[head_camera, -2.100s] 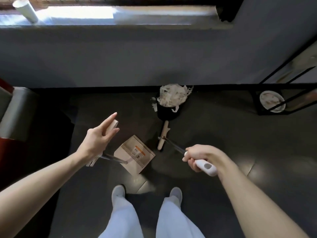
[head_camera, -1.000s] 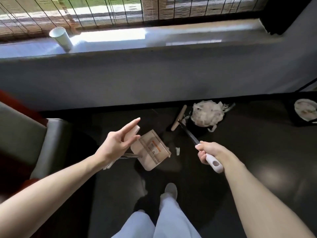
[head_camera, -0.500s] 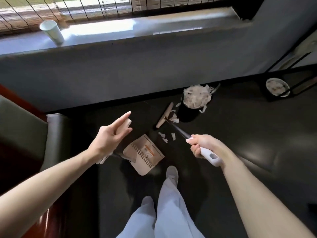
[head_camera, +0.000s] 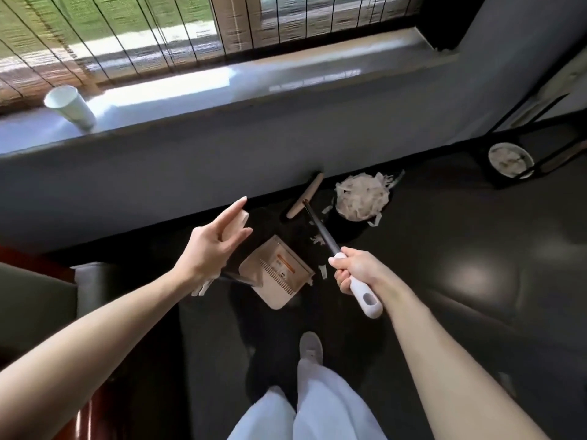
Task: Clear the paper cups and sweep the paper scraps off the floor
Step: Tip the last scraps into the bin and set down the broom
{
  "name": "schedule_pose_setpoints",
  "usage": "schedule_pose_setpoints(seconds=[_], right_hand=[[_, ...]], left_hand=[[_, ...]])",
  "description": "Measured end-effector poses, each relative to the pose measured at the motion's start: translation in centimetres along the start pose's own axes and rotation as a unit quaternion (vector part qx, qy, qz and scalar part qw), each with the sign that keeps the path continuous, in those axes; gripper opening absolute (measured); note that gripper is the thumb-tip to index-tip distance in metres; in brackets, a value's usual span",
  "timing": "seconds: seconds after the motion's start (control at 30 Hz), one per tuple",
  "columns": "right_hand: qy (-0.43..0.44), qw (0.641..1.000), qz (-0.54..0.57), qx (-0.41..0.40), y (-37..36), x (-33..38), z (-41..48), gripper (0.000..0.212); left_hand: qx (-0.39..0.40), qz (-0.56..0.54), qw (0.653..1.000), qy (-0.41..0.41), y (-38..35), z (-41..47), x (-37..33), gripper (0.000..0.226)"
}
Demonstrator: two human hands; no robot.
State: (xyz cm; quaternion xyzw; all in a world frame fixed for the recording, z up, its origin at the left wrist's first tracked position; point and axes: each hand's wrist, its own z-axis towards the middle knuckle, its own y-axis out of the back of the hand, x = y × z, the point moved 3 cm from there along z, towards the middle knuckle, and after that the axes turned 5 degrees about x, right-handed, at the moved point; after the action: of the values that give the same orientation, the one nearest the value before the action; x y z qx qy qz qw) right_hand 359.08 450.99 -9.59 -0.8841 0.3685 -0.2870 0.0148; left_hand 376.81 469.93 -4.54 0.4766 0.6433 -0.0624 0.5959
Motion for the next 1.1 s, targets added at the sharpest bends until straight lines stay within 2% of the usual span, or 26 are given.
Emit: schedule_pose_setpoints(seconds=[0.13, 0.27, 0.37, 0.43, 0.5, 0.53, 0.67, 1.0, 1.1], right_hand=[[-0.009, 0.998, 0.047, -0.031, -0.8, 1.9, 2.4, 0.061], [-0.014, 0.995, 0.078, -0.054, -2.4, 2.7, 4.2, 0.05], [-0.002, 0.989, 0.128, -0.072, -4.2, 3.4, 6.3, 0.063], [-0.004, 0.981, 0.174, -0.079, -5.6, 4.3, 8.2, 0.053], [-0.012, 0.969, 0.235, -0.073, -6.6, 5.4, 10.2, 0.023], [-0.023, 0.962, 0.263, -0.071, -7.3, 5.8, 11.1, 0.018], [-0.048, 0.937, 0.342, -0.054, -10.0, 6.1, 14.0, 0.027], [-0.099, 0.917, 0.379, -0.069, -12.2, 2.1, 13.7, 0.028], [-0.084, 0.932, 0.343, -0.074, -12.4, 2.2, 12.4, 0.021]], left_hand=[[-0.002, 0.009, 1.0, -0.011, 1.2, 3.9, -1.0, 0.052], [0.024, -0.021, 0.999, -0.024, 3.1, 7.8, -0.9, 0.054], [0.058, -0.028, 0.997, -0.045, 4.8, 10.6, -0.8, 0.055], [0.103, -0.035, 0.993, -0.051, 5.9, 12.8, -0.7, 0.055], [0.143, -0.045, 0.987, -0.064, 6.9, 15.1, -0.5, 0.054], [0.155, -0.037, 0.984, -0.075, 7.5, 16.2, -0.3, 0.055], [0.203, 0.02, 0.974, -0.104, 9.2, 20.1, 0.5, 0.056], [0.225, 0.086, 0.963, -0.121, 10.4, 21.5, 2.2, 0.056], [0.209, 0.091, 0.967, -0.116, 10.9, 21.1, 2.5, 0.055]])
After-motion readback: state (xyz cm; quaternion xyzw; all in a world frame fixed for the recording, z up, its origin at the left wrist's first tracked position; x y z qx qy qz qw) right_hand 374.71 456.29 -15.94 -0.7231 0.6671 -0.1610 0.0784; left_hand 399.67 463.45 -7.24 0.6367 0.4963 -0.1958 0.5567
